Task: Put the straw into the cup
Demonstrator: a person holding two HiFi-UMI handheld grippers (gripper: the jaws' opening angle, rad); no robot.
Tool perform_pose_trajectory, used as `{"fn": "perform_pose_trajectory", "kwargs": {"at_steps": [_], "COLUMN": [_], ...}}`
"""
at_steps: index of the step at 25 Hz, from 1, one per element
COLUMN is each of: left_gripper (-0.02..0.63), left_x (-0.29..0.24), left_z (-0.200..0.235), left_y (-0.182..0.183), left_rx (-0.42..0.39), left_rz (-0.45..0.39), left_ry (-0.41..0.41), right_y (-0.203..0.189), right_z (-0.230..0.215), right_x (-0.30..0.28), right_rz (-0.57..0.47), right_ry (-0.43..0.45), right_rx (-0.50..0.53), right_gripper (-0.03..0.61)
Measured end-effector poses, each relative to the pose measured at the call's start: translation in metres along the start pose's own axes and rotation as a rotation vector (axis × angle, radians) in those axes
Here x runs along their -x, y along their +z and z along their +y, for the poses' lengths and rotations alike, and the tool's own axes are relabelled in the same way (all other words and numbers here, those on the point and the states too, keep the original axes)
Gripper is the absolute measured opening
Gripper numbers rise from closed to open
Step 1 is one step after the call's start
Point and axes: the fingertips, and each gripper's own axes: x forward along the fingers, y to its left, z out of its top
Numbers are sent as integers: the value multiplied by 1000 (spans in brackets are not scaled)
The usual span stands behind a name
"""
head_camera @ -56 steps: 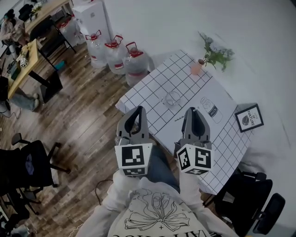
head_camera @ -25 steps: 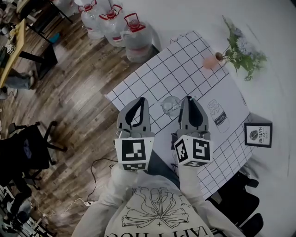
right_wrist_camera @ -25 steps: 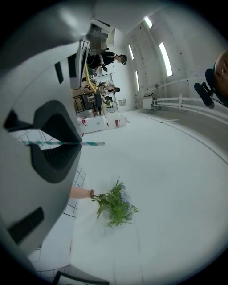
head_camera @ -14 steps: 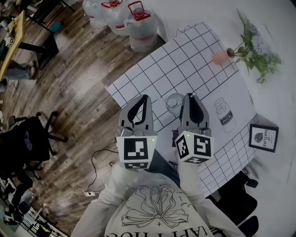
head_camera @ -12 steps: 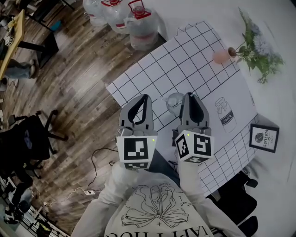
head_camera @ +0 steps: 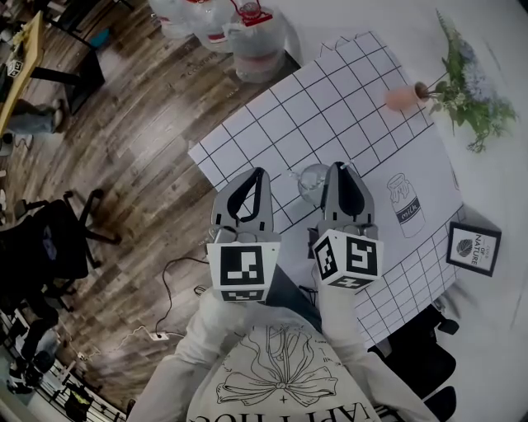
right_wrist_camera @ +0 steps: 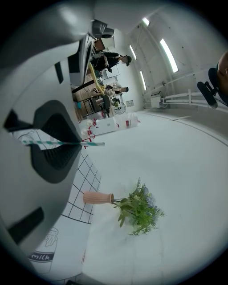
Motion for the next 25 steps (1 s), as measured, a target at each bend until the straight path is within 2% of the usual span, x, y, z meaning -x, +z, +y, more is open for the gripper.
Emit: {"fn": "perform_pose_trajectory", "kwargs": {"at_steps": [5,8,13,25], "left_gripper": [5,5,5,5], "left_x": [0,3,10,53], "left_z": [1,3,6,0], "left_y": [-3,-1,7,58], "left_rx": [3,0,-1,-22], "left_rz": [7,2,-17,-161], "left_ry": [3,6,12,-7], "right_y": [-1,-3,5,63], "right_z": [-2,-1,1,28], "right_x": [-3,-4,2,54], "right_rz": [4,11,-5,-144], "right_ry": [0,2,-7,-18], "right_rx": [5,10,9,71], "right_gripper": [17,52,67,35]}}
